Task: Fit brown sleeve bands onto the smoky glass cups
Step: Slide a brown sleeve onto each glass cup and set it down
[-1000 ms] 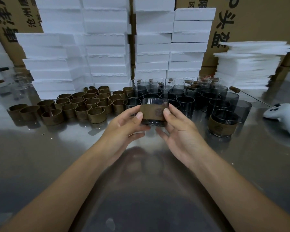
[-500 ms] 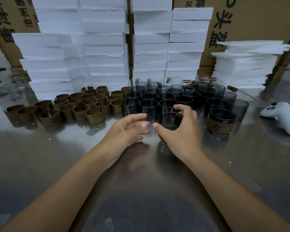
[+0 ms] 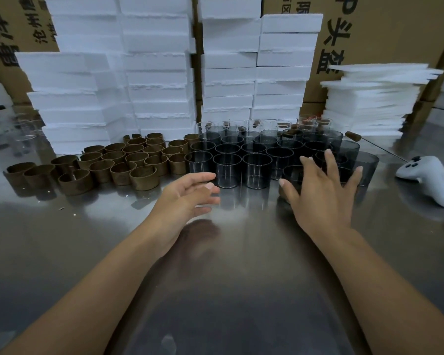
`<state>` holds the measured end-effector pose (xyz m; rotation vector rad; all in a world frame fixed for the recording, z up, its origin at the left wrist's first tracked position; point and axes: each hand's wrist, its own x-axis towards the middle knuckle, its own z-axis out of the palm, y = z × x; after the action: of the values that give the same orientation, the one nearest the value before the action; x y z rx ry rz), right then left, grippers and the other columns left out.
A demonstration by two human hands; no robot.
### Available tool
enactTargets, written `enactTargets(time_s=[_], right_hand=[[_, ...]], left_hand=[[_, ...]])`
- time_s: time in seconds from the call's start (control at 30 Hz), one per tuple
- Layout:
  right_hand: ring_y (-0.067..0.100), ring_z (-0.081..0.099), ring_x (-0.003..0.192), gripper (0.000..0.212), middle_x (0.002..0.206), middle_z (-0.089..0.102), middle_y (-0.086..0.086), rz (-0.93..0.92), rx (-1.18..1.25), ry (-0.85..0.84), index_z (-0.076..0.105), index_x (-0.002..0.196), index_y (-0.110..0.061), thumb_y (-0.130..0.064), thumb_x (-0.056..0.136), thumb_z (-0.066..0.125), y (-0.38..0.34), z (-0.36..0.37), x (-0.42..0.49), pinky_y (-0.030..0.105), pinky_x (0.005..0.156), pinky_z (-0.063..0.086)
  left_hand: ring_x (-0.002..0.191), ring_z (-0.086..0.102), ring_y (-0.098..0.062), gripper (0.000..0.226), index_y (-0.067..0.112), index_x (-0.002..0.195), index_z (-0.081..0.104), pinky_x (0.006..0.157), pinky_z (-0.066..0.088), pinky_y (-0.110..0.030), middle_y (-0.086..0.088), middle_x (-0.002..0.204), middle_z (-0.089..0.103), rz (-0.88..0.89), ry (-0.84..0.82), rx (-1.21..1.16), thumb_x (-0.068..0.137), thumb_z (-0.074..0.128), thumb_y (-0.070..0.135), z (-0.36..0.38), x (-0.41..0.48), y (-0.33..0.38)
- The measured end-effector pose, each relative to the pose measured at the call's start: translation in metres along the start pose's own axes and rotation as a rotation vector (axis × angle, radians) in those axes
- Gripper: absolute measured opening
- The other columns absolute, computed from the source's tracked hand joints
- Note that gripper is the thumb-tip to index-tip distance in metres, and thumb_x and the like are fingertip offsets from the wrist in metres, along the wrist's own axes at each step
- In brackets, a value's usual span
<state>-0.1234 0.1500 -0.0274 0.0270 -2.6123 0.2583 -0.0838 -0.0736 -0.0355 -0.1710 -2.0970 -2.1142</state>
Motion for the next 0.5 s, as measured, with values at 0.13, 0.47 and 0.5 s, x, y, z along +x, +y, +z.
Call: enactTargets(time_s=[0.13, 0.47, 0.5], right_hand=[[0.023, 0.002, 0.149, 0.055, 0.148, 0.040, 0.010, 0.050, 0.005, 0.039, 0.039, 0.136, -0.010, -0.044, 0.094, 0.050, 0.003, -0.004, -0.001, 0.058, 0.113, -0.006], [0.034, 0.050, 0.123, 0.057, 0.128, 0.057, 0.019, -0.467, 0.224, 0.125, 0.054, 0.128, 0.001, 0.017, 0.074, 0.062, -0.031, 0.002, -0.014, 0.043, 0.103, 0.039], [0.032, 0.048, 0.125, 0.056, 0.132, 0.055, 0.016, -0.524, 0.255, 0.063, 0.052, 0.131, -0.001, 0.014, 0.077, 0.059, -0.035, 0.004, -0.015, 0.040, 0.104, 0.037]], left_hand=[[0.091, 0.071, -0.014, 0.020, 0.029, 0.109, 0.065, 0.075, 0.053, -0.024, 0.008, 0.090, 0.074, 0.001, -0.001, 0.004, 0.094, 0.057, 0.018, -0.001, -0.001, 0.001], [0.088, 0.070, -0.013, 0.019, 0.030, 0.104, 0.068, 0.077, 0.053, -0.025, 0.008, 0.085, 0.073, 0.000, -0.002, -0.001, 0.094, 0.056, 0.019, -0.001, -0.005, 0.003], [0.087, 0.070, -0.013, 0.019, 0.030, 0.103, 0.068, 0.077, 0.053, -0.026, 0.008, 0.085, 0.073, 0.000, 0.002, -0.002, 0.094, 0.057, 0.019, 0.000, -0.005, 0.003]])
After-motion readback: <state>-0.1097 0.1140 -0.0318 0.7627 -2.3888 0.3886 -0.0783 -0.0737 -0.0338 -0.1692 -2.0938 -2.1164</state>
